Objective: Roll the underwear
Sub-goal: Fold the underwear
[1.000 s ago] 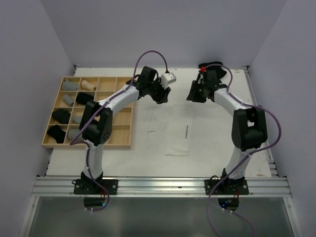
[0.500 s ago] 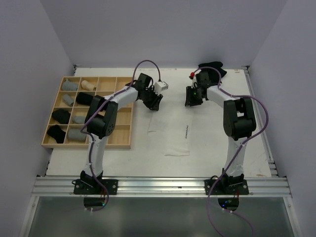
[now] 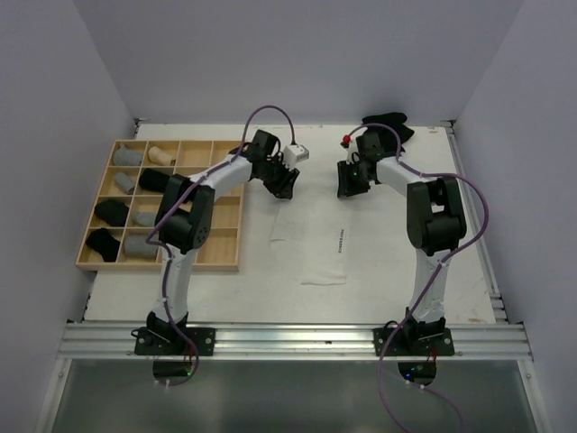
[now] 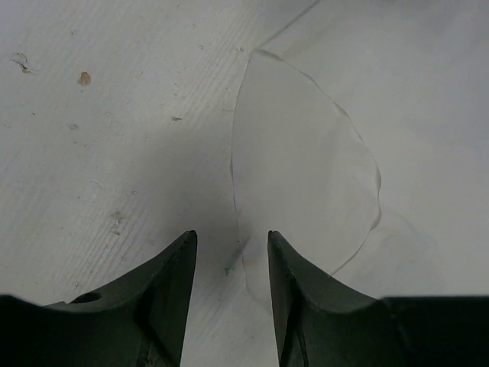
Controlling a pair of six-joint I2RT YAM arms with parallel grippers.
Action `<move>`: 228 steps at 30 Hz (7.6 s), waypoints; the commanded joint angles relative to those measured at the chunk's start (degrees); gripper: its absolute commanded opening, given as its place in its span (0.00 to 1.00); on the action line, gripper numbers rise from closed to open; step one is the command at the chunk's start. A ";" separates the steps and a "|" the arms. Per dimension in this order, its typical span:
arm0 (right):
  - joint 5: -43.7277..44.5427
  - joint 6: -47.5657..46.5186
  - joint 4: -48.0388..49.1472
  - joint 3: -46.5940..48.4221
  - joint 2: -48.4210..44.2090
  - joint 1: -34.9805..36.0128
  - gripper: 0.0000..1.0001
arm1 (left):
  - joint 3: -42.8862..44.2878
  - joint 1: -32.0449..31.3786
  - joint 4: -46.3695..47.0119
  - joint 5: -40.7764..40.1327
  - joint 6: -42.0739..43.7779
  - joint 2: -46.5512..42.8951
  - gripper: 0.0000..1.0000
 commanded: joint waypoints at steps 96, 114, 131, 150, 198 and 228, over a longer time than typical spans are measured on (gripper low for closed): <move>-3.66 5.13 -2.85 -28.18 -38.02 8.05 0.00 | -38.31 -4.78 8.79 12.39 3.04 -32.07 0.00; -3.31 4.78 -4.08 -33.02 -41.19 9.20 0.00 | -43.06 -8.82 8.61 14.50 2.43 -33.83 0.00; -0.67 4.86 -5.83 -37.59 -44.35 10.34 0.00 | -44.91 -12.69 9.23 13.27 1.90 -31.11 0.00; -1.74 3.64 -14.01 -33.46 -41.89 12.45 0.30 | -44.82 -15.06 5.19 15.11 6.37 -33.29 0.39; 0.81 14.70 -3.55 -30.03 -28.97 22.47 0.13 | -37.09 -3.11 10.72 13.71 -3.38 -30.76 0.41; 0.82 38.18 7.27 -40.23 -27.30 22.64 0.00 | -33.75 -6.63 11.43 16.00 -12.78 -14.41 0.03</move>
